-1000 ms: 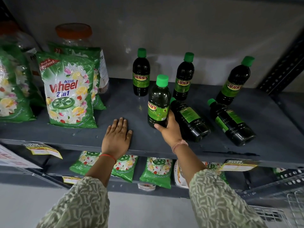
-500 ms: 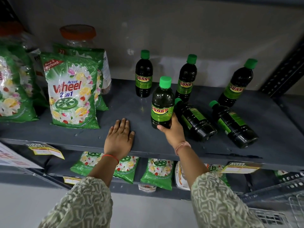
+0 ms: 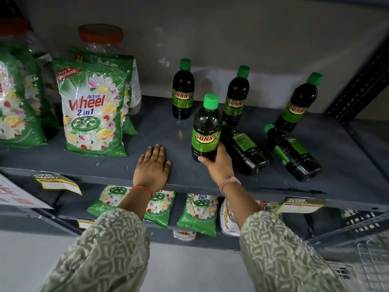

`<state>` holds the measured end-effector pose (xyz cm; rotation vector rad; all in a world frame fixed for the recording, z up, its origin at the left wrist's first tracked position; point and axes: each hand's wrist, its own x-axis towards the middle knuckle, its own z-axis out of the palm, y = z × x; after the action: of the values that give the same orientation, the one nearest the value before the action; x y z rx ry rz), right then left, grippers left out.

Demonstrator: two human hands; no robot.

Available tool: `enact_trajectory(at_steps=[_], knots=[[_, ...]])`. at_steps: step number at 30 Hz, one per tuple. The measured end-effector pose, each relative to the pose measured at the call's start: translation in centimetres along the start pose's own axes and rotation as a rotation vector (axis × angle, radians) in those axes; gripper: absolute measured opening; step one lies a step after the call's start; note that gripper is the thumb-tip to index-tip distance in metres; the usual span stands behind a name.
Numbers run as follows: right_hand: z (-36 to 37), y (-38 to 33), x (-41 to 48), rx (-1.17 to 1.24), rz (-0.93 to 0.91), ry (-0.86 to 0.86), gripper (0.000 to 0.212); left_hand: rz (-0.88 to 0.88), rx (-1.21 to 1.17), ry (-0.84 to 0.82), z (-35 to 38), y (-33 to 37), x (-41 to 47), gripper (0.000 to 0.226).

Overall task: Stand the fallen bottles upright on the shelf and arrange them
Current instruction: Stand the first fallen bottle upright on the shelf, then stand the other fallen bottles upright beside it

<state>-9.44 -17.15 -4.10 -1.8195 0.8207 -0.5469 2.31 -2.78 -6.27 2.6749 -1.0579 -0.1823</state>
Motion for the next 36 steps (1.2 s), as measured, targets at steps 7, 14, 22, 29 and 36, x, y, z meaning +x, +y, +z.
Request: enact_trajectory(at_steps=[7,14,22,29,36], knots=[[-0.9,1.1,-4.7,-0.137,-0.089,-0.018,0.056,-0.006,-0.004,-0.039,-0.1,0.1,0.0,0.056],[-1.0,1.1,-5.6,-0.146,-0.046,-0.021,0.056,-0.009,0.008,-0.051,-0.2,0.2,0.0,0.056],[-4.4,-1.1,-7.5,-0.153,-0.187,0.197,0.074,-0.020,-0.033,-0.058,-0.4,0.6,0.3,0.054],[-10.2,-2.0,2.2,-0.542,0.291,-0.146,0.068,-0.056,0.023,0.011,0.8,1.6,0.2,0.056],[-6.1,1.7,1.3,-0.088,0.015,0.466,0.083,-0.066,0.047,0.040,1.1,1.5,0.2,0.056]])
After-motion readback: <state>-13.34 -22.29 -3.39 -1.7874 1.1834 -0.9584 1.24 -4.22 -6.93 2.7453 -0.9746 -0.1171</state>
